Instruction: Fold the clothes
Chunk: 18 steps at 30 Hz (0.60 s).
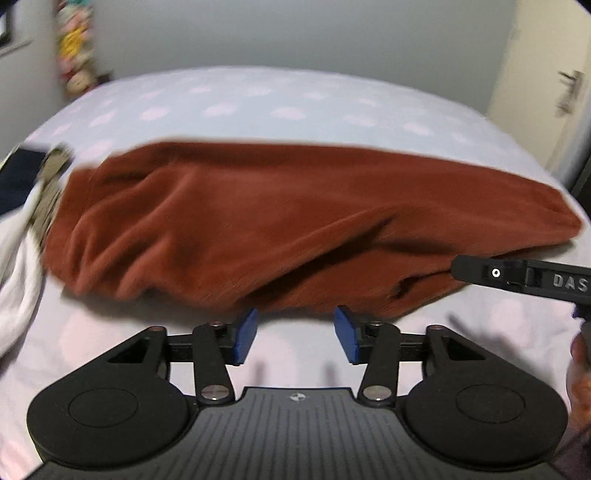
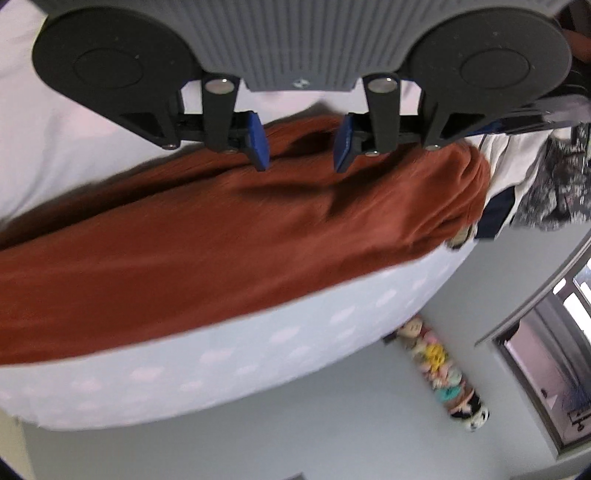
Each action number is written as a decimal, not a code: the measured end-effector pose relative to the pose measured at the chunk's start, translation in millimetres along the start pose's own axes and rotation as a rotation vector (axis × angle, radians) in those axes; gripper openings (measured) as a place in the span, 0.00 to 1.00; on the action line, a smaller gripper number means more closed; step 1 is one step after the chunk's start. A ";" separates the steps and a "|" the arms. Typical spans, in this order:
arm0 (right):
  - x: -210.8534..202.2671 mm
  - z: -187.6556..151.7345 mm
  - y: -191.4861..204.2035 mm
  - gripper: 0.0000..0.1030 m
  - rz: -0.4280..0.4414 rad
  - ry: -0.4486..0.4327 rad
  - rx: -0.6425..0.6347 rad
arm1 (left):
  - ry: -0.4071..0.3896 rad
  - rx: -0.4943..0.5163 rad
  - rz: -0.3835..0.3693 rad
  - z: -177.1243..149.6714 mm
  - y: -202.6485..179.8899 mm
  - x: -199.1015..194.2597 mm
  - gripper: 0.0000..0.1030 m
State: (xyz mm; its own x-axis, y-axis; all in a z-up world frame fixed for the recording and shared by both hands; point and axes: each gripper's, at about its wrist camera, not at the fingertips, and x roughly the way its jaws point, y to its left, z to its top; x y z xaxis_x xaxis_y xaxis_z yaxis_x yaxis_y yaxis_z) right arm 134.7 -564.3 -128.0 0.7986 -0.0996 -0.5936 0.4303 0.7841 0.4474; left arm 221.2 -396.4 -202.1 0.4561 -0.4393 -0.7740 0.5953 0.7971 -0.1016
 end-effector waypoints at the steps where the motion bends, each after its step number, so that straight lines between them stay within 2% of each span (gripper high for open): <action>1: 7.9 -3.1 5.8 0.42 0.007 0.010 -0.007 | 0.014 -0.031 0.010 -2.1 6.5 5.9 0.41; 3: 22.5 -7.2 13.4 0.42 0.026 0.018 -0.027 | 0.034 -0.070 0.016 -2.7 15.5 17.3 0.41; 8: 58.6 -19.0 16.7 0.42 0.042 0.069 -0.071 | 0.023 -0.128 0.019 5.0 26.3 36.7 0.41; 10: 64.4 -20.7 17.9 0.40 0.055 0.050 -0.093 | 0.021 -0.137 0.010 7.5 25.6 41.7 0.41; 11: 66.2 -20.5 17.8 0.38 0.068 0.042 -0.096 | 0.023 -0.136 0.007 7.8 26.0 42.5 0.41; 12: 68.1 -20.4 17.7 0.30 0.084 0.034 -0.095 | 0.026 -0.133 0.004 7.8 27.4 42.6 0.41; 13: 69.6 -20.2 18.0 0.18 0.099 0.031 -0.095 | 0.026 -0.138 0.004 7.5 29.7 41.8 0.41; 18: 59.4 -20.4 22.4 0.12 0.128 0.043 -0.114 | -0.005 -0.223 0.018 6.3 49.5 26.2 0.41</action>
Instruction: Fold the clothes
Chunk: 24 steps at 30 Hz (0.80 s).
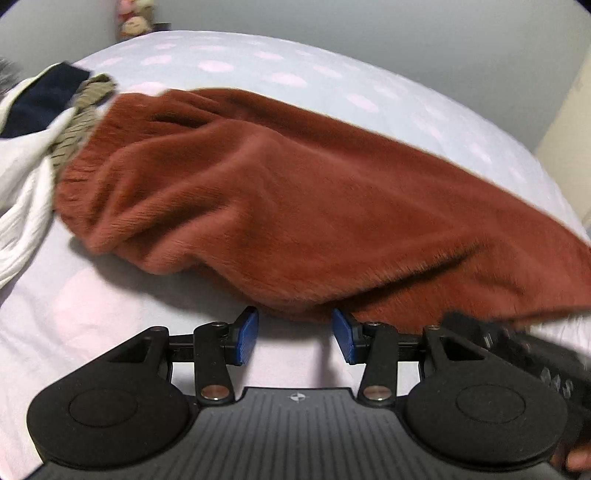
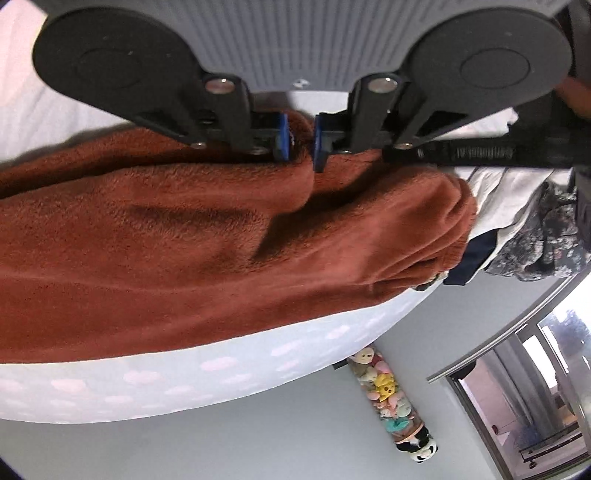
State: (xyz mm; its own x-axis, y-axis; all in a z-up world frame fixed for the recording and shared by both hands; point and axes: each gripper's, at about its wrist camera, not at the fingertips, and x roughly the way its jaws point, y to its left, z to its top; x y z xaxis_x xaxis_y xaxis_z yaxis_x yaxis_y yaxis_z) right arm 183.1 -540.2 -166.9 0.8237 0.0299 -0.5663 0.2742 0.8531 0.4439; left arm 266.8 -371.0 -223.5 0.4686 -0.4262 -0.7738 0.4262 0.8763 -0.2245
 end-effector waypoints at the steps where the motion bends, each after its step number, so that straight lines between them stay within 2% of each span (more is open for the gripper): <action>1: -2.4 -2.5 0.1 0.12 -0.007 0.024 0.001 | -0.013 -0.020 0.007 1.6 5.5 -4.3 0.41; 5: -5.0 -16.1 0.9 0.11 -0.079 0.137 -0.036 | -0.055 -0.092 0.051 3.4 24.0 -20.4 0.41; 12: -19.9 -23.2 2.0 0.12 -0.112 0.163 -0.025 | -0.084 -0.133 0.147 4.3 39.6 -36.2 0.44; 14: -28.6 -22.3 -1.7 0.20 -0.141 0.128 -0.002 | -0.083 -0.132 0.152 3.0 39.8 -36.7 0.47; 15: -34.9 -20.6 -5.2 0.34 -0.155 0.102 0.020 | -0.082 -0.123 0.154 1.8 37.9 -37.6 0.47; 16: -41.2 -18.8 -8.6 0.44 -0.168 0.076 0.042 | -0.079 -0.109 0.157 0.1 35.0 -38.9 0.47; 20: -72.5 -11.6 -23.4 0.51 -0.223 -0.028 0.120 | -0.095 -0.052 0.118 0.7 23.4 -39.6 0.49; 22: -89.4 -6.5 -33.6 0.62 -0.258 -0.067 0.158 | -0.110 -0.023 0.119 4.4 16.8 -37.1 0.51; 24: -105.3 3.1 -48.4 0.62 -0.272 -0.082 0.200 | -0.127 -0.008 0.119 7.6 12.7 -35.3 0.52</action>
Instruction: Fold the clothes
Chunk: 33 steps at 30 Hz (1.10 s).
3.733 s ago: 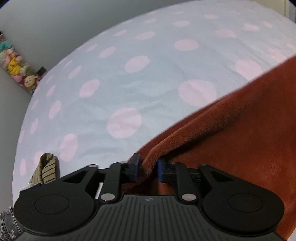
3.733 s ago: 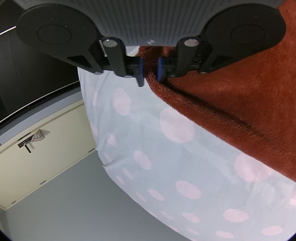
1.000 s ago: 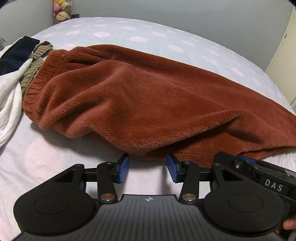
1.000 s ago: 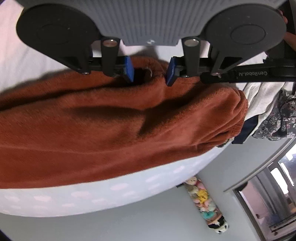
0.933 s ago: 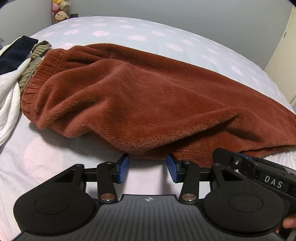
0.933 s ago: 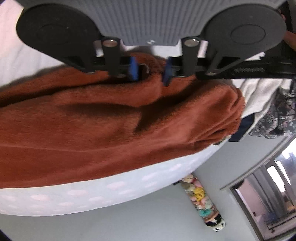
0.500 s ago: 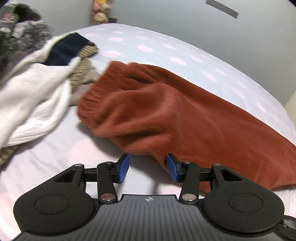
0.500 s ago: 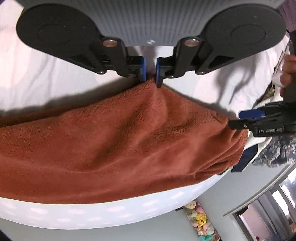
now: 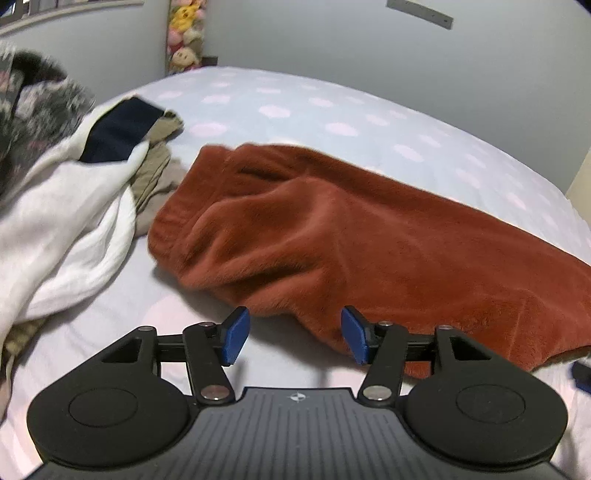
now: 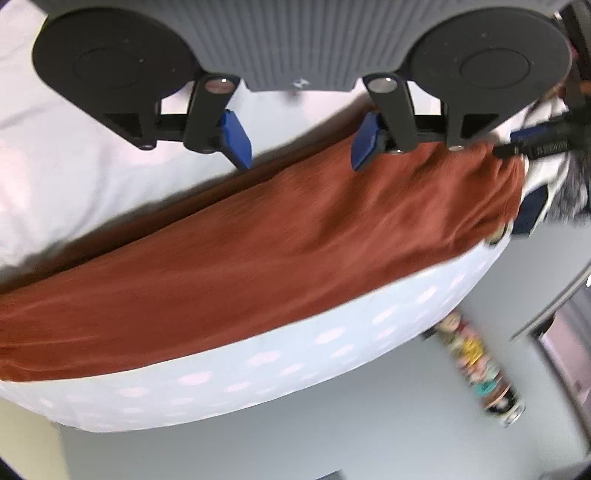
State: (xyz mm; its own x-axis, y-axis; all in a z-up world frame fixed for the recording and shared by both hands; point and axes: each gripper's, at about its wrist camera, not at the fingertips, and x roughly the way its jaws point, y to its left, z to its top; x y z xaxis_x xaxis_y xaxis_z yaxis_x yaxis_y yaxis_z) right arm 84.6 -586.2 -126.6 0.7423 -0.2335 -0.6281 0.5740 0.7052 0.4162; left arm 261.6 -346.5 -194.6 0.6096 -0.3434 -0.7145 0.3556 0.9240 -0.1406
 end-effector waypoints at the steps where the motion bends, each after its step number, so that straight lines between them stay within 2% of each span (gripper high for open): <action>1: -5.5 9.5 -10.0 0.62 -0.007 -0.007 0.021 | -0.007 0.001 -0.002 1.4 -1.2 1.1 0.52; 3: -14.9 30.1 -34.2 0.62 -0.040 -0.014 0.048 | -0.017 -0.001 -0.005 4.0 -2.7 3.4 0.52; 5: -20.7 53.3 -66.0 0.62 -0.113 -0.017 0.070 | -0.020 -0.009 -0.004 6.1 -2.2 6.1 0.52; 11: -42.6 114.9 -186.7 0.62 -0.326 -0.075 0.248 | -0.015 -0.067 -0.014 11.0 5.3 13.9 0.52; 15: -53.2 139.4 -255.2 0.62 -0.405 -0.132 0.382 | -0.009 -0.068 0.005 12.3 6.2 21.8 0.52; 18: -45.8 152.2 -292.5 0.60 -0.428 -0.149 0.447 | -0.003 -0.060 0.020 11.8 4.2 29.0 0.52; 21: -28.9 156.2 -314.9 0.58 -0.412 -0.152 0.466 | -0.008 -0.042 0.038 11.6 0.7 33.8 0.52; 25: 10.9 156.3 -335.7 0.56 -0.429 -0.115 0.496 | -0.015 -0.017 0.061 11.2 -3.6 38.6 0.52; 27: 26.1 153.6 -345.9 0.56 -0.435 -0.102 0.515 | -0.013 -0.006 0.071 10.6 -5.4 41.6 0.52; 28: 31.7 151.7 -349.0 0.59 -0.437 -0.102 0.518 | -0.010 0.003 0.077 10.3 -6.8 43.5 0.52; 30: 41.2 153.1 -346.7 0.63 -0.454 -0.104 0.475 | -0.009 0.027 0.090 8.9 -9.8 46.7 0.52; 33: 50.6 163.3 -337.8 0.62 -0.508 -0.072 0.400 | -0.007 0.045 0.098 7.9 -12.1 50.1 0.52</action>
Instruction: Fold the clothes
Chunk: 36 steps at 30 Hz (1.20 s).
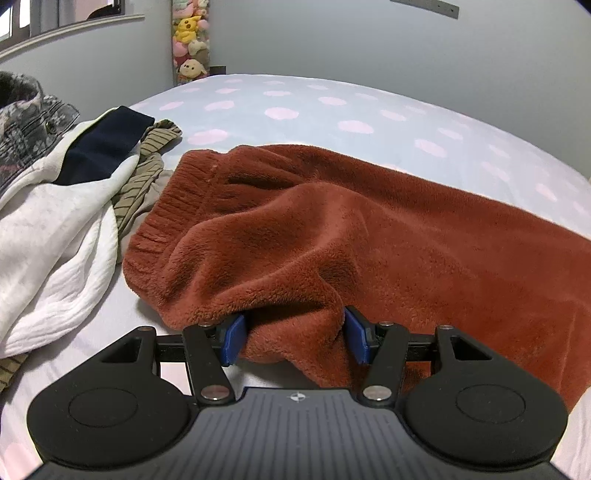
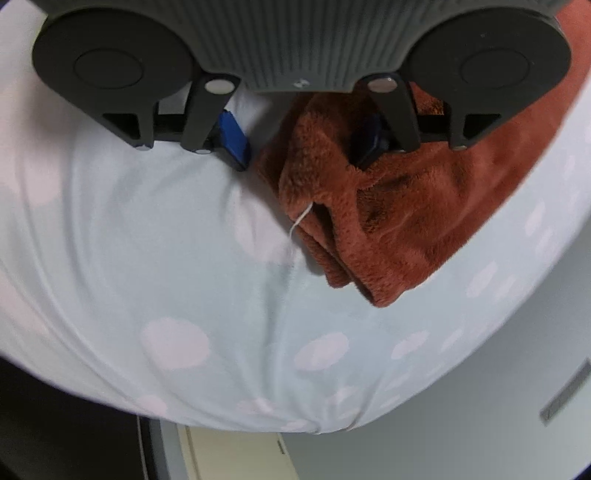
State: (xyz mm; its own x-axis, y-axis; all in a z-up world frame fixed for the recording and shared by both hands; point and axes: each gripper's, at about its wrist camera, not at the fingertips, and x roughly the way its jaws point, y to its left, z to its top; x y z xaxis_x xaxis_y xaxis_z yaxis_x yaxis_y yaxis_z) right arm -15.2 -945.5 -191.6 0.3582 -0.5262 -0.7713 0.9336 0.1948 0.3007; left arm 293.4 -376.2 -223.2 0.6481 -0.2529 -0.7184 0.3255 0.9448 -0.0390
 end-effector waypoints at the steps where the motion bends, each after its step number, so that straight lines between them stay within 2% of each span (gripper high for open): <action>1: -1.4 0.8 2.6 0.53 -0.004 0.000 -0.018 | 0.001 -0.005 -0.003 0.3 0.8 -0.1 0.52; 2: -3.3 1.6 5.2 0.50 -0.008 -0.003 -0.035 | 0.001 -0.012 -0.008 0.8 2.1 -0.6 0.52; 3: -6.4 1.9 7.7 0.39 -0.009 -0.010 -0.044 | 0.002 -0.020 -0.012 1.3 3.4 -1.2 0.52; 4: -10.0 1.7 10.0 0.34 -0.010 -0.015 -0.048 | 0.002 -0.028 -0.017 1.8 4.9 -2.1 0.52; 6: -21.0 1.7 17.1 0.30 -0.026 -0.034 -0.060 | 0.009 -0.039 -0.026 3.2 7.4 -4.4 0.52; 8: -33.8 2.4 26.3 0.29 -0.042 -0.059 -0.074 | 0.018 -0.036 -0.034 4.5 8.6 -6.6 0.52; 11: -69.3 3.8 49.0 0.29 -0.004 -0.110 -0.090 | 0.019 -0.034 -0.046 7.0 11.9 -13.6 0.52; 17: -163.3 -6.7 131.4 0.28 0.141 -0.171 -0.139 | 0.013 -0.082 -0.095 17.0 27.1 -35.1 0.52; 20: -206.4 -21.1 178.9 0.28 0.222 -0.195 -0.179 | 0.021 -0.058 -0.124 28.0 37.0 -49.2 0.52; 23: -240.1 -46.9 225.8 0.28 0.307 -0.202 -0.229 | 0.011 -0.008 -0.130 43.2 51.6 -63.7 0.52; 26: -255.9 -76.9 269.0 0.28 0.376 -0.185 -0.257 | -0.012 0.027 -0.124 55.4 68.0 -75.8 0.55; 30: -260.1 -122.7 324.3 0.28 0.469 -0.148 -0.276 | -0.089 -0.025 -0.049 48.5 99.5 -73.3 0.54; 31: -258.9 -135.9 339.0 0.28 0.489 -0.139 -0.293 | -0.090 -0.030 -0.031 43.4 105.6 -67.7 0.53; 33: -254.6 -166.1 368.5 0.28 0.520 -0.127 -0.337 | -0.067 -0.002 -0.007 36.8 113.6 -53.3 0.45; 36: -248.5 -211.8 404.5 0.28 0.515 -0.139 -0.420 | -0.039 -0.084 -0.023 36.4 135.1 -38.9 0.45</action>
State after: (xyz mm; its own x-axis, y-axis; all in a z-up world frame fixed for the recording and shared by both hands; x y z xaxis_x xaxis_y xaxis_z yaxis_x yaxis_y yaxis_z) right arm 275.1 -560.6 2.9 0.7798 -0.3766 -0.5001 0.5784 0.7390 0.3454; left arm 337.2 -246.3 -175.3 0.6680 -0.2815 -0.6889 0.2830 0.9522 -0.1146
